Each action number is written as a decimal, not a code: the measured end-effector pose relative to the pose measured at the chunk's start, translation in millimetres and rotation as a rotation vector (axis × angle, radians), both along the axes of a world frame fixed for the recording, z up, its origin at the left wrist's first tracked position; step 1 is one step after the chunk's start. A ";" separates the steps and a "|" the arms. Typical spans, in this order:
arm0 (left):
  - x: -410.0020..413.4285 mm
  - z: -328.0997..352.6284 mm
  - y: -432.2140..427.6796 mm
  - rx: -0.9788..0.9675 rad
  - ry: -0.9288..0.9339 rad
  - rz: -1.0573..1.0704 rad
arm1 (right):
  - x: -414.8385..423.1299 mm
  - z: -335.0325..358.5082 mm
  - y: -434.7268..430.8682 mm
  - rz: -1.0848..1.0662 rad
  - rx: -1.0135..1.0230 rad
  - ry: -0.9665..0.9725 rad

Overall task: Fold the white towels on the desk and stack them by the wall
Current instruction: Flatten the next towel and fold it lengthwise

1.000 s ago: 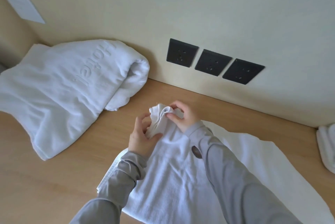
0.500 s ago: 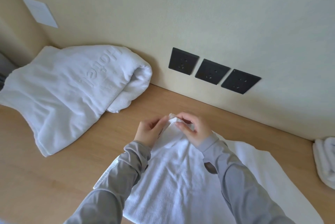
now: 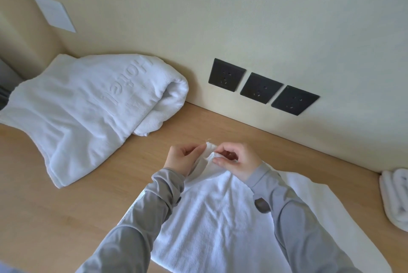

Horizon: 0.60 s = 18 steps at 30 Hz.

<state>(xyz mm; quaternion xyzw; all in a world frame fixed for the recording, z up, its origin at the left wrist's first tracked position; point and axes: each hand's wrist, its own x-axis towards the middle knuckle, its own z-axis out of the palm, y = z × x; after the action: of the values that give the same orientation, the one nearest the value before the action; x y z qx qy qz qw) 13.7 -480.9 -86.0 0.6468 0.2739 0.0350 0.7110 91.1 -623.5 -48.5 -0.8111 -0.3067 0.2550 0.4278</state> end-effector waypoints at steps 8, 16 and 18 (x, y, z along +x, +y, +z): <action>-6.1 9.9 -4.1 0.112 -0.070 -0.042 | -1.7 2.2 7.8 -0.113 -0.015 -0.011; -10.1 11.3 -3.0 0.046 -0.121 -0.136 | -6.0 -3.0 3.1 -0.148 0.041 -0.213; -11.3 11.8 -1.1 -0.026 -0.151 -0.155 | -6.9 -1.7 2.1 -0.139 0.023 -0.144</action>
<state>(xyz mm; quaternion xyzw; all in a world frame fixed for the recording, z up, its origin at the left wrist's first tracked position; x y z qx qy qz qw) 2.4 -482.0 -74.2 0.6523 0.1689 0.0249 0.7385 84.1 -621.4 -50.1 -0.8416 -0.2824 0.1622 0.4308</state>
